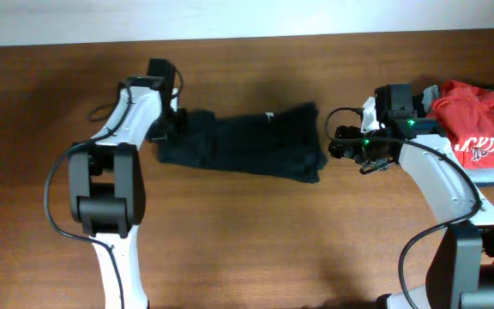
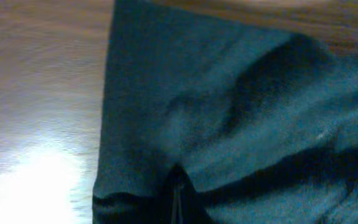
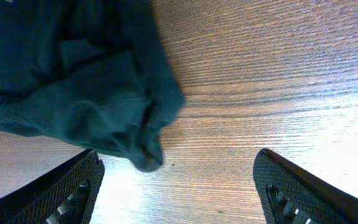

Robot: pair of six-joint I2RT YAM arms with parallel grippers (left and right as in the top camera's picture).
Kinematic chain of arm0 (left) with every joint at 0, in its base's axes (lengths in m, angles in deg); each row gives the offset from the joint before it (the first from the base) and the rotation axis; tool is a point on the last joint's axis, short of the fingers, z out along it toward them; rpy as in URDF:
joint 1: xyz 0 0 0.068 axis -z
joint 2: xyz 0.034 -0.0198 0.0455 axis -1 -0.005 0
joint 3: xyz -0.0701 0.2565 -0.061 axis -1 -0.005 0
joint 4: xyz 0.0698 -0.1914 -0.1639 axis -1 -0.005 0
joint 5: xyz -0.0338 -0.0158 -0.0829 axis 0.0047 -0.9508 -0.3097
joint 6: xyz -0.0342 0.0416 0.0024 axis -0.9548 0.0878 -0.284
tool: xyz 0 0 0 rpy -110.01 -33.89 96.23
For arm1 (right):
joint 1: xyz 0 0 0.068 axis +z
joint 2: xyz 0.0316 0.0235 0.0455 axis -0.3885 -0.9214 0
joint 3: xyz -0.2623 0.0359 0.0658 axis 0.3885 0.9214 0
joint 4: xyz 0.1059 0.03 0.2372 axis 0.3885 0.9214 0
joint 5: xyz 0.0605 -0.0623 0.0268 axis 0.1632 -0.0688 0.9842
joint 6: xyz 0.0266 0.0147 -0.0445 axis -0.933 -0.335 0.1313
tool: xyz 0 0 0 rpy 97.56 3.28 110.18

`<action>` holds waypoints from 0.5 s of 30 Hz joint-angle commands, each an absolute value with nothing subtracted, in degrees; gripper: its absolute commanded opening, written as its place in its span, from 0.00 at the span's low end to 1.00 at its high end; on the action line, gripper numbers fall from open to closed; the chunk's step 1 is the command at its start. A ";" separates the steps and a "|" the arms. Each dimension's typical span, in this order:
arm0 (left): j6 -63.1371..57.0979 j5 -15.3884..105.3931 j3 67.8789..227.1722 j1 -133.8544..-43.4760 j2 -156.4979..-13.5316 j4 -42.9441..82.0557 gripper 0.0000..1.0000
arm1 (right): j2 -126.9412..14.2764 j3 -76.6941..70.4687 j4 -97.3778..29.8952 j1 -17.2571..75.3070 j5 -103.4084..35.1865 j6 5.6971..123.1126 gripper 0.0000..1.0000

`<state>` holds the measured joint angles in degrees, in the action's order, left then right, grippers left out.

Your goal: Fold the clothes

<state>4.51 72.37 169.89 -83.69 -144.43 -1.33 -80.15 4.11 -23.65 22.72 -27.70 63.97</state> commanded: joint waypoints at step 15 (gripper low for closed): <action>2.89 72.54 178.54 -88.37 -147.03 -7.69 0.64 | -79.31 3.30 -24.70 22.48 -27.76 65.04 0.85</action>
